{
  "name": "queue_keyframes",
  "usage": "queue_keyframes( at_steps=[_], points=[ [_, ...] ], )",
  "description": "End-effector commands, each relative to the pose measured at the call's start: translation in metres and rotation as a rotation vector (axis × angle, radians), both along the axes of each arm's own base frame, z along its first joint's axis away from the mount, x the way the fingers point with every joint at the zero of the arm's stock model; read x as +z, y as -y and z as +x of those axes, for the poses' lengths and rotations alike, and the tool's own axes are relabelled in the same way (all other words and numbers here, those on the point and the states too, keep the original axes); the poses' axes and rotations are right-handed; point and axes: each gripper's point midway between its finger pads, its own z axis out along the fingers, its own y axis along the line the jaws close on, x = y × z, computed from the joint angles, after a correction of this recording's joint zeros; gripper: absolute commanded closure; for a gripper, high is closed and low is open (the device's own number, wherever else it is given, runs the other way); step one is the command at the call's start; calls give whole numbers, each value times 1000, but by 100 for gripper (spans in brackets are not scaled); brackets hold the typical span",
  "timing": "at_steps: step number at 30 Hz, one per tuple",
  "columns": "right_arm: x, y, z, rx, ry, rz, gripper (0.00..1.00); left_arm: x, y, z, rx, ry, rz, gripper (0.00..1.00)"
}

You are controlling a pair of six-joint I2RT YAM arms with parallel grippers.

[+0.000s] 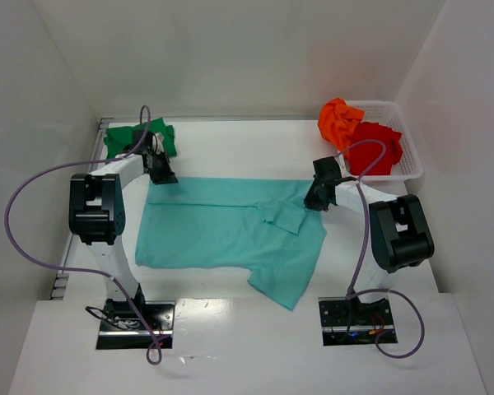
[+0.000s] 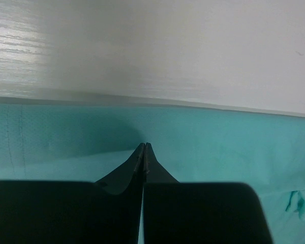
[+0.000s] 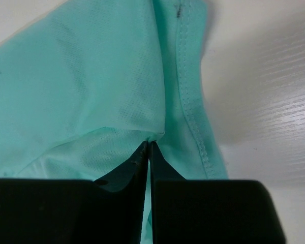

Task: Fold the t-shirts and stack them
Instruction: Fold the flattened tshirt in 1/3 of the way

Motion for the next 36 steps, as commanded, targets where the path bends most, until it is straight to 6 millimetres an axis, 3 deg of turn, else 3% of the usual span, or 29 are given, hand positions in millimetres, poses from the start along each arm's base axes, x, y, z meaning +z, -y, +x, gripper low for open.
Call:
queue_keyframes(
  at_steps=[1, 6, 13, 20, 28, 31, 32, 36],
  points=[
    [-2, 2, 3, -15, 3, -13, 92, -6, -4, 3, 18, -24, 20, 100],
    [-2, 9, -3, -40, 0, -35, 100, -10, -4, 2, 26, -35, 15, 100],
    [-11, 15, -15, -57, -44, -60, 100, -10, -4, 2, 26, -35, 15, 100],
    [-17, 24, -41, -83, -96, -82, 100, -11, -4, 4, 26, -35, 15, 100],
    [-9, 24, -45, -101, -84, -70, 100, -11, -4, 4, 26, -35, 15, 100],
    [-5, 20, -45, -89, -78, -45, 83, -10, -3, 4, 21, -35, 7, 100],
    [3, 19, -40, -79, -53, -45, 69, -10, -3, 4, 21, -35, 7, 100],
    [41, 16, -16, -77, 37, -33, 44, -2, -3, 6, 12, -13, 11, 100]
  ],
)
